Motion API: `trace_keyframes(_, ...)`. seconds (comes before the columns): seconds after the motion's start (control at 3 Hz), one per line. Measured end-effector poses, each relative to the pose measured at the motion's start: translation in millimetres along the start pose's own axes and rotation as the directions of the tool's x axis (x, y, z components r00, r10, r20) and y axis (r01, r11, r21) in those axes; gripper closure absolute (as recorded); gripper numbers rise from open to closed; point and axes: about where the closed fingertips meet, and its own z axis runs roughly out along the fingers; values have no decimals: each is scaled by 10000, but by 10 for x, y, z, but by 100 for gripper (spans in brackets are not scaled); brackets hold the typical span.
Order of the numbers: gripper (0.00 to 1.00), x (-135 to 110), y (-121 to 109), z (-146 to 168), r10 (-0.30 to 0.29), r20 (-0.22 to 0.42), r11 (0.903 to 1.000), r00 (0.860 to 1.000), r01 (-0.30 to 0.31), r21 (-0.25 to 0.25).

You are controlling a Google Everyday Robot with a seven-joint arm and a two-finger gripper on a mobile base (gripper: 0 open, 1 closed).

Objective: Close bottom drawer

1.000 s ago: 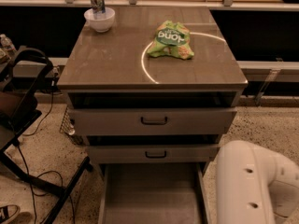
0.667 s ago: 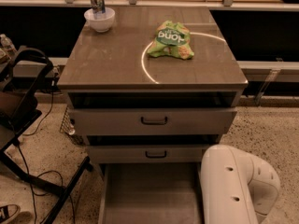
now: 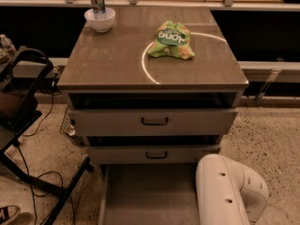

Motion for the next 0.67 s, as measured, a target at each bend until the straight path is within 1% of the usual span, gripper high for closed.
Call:
trace_keyframes(0.33,100,-201,-269,173,-187,529,9974,9984,149,709)
trace_keyframes(0.67,100,-362,-566,261,-354,920,9905,9951,227,1357)
